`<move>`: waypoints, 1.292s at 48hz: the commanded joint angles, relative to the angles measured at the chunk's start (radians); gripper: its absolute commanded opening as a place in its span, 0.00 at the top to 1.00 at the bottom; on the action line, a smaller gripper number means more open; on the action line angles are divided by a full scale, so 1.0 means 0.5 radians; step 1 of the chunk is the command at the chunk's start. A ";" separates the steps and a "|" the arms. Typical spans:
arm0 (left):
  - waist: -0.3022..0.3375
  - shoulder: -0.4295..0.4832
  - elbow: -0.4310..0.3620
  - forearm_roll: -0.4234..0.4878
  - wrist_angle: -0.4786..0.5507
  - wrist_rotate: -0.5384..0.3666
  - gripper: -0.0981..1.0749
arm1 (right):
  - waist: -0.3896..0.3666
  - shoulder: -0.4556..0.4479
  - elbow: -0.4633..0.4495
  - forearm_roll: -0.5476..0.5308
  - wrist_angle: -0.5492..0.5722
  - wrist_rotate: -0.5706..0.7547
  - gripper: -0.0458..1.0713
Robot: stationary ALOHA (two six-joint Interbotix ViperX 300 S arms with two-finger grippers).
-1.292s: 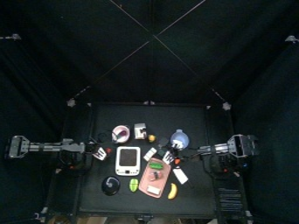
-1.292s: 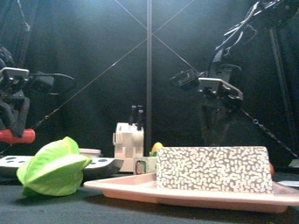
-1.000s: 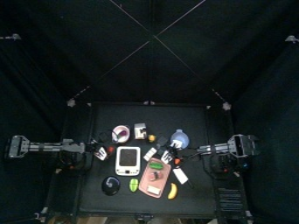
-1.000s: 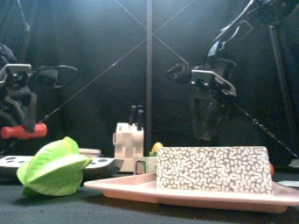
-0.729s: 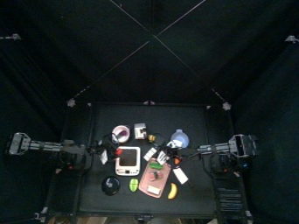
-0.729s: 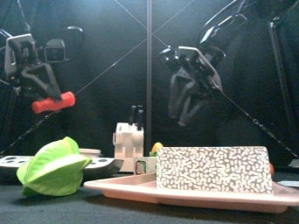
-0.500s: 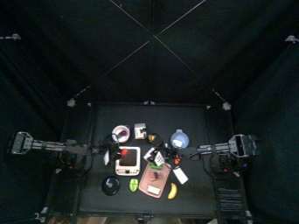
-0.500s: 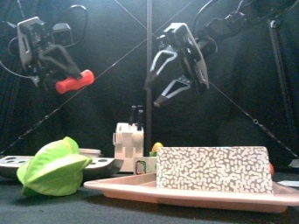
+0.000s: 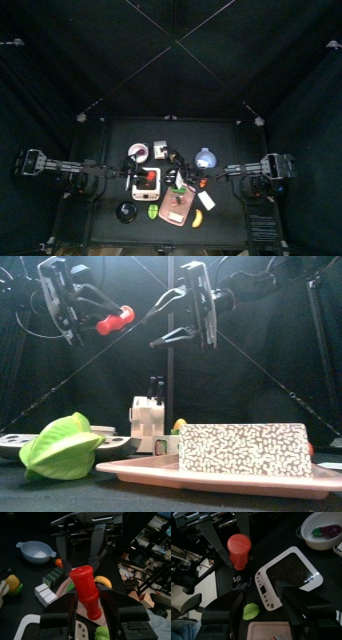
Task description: Hand over ketchup
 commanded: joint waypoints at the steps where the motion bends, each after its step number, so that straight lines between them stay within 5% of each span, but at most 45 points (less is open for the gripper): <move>1: -0.006 0.058 -0.061 0.000 -0.083 0.003 0.47 | -0.025 -0.034 -0.064 -0.071 -0.034 0.009 0.20; 15: -0.012 0.215 -0.132 0.003 -0.132 0.003 0.47 | -0.052 -0.028 -0.086 -0.150 -0.077 -0.003 0.20; 62: 0.003 0.322 -0.209 0.000 -0.224 0.009 0.47 | -0.052 0.043 -0.101 -0.291 -0.224 -0.006 0.22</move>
